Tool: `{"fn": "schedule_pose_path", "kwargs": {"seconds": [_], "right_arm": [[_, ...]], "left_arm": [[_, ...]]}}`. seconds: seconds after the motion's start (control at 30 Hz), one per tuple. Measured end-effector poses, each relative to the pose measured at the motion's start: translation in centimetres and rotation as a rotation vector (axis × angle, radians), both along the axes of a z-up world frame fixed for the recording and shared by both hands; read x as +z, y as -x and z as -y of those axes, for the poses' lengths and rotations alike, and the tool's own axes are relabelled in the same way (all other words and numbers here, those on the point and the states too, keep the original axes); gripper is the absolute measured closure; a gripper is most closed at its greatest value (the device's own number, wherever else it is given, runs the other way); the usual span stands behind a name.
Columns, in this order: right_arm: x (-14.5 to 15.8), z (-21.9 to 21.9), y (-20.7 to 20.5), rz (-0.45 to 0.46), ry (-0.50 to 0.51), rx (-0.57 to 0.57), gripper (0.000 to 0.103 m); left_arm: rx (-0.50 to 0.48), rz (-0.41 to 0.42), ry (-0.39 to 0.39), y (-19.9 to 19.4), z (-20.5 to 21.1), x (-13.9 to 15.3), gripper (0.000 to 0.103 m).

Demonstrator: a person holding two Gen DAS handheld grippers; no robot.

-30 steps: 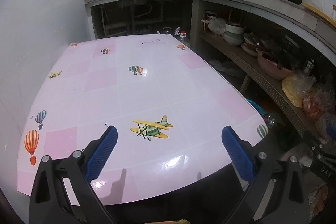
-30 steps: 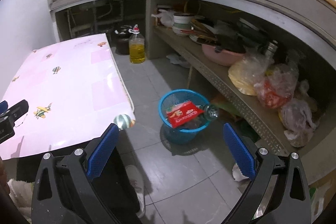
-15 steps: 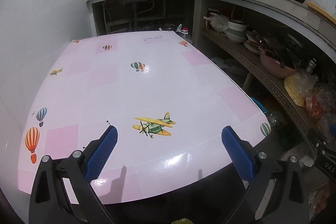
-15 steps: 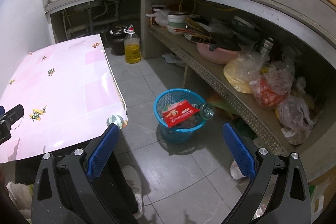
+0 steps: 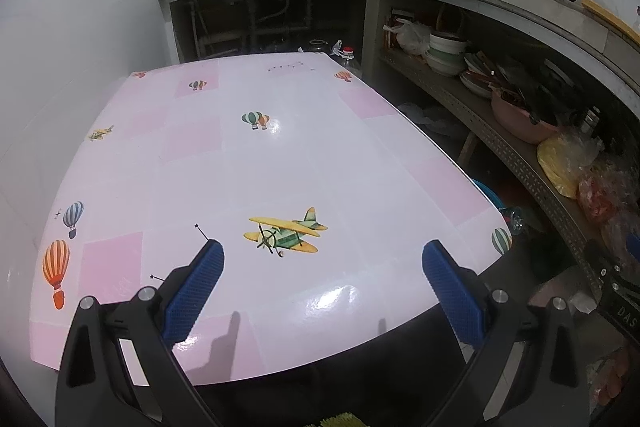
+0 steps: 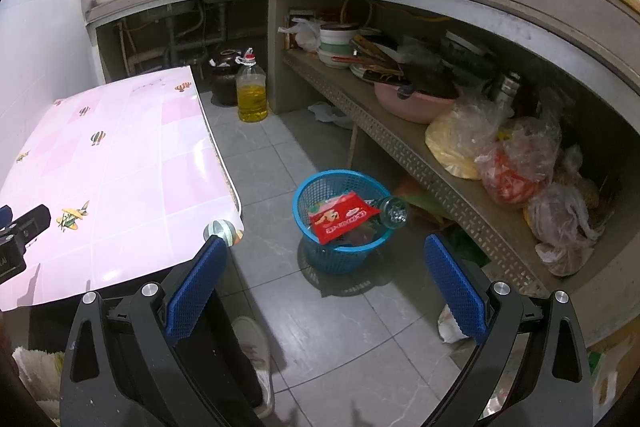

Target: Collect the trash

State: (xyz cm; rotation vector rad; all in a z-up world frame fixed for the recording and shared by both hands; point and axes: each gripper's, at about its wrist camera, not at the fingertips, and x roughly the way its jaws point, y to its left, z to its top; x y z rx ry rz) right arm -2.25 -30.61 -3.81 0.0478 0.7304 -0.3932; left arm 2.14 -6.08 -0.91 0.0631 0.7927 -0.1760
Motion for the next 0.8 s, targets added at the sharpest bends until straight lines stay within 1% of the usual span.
{"fn": "schedule_pose_path", "kwargs": {"seconds": [0.8], "right_arm": [[-0.05, -0.19, -0.35, -0.004, -0.004, 0.001, 0.008]], "left_arm": [[0.003, -0.040, 0.007, -0.32, -0.01, -0.47, 0.006]]}}
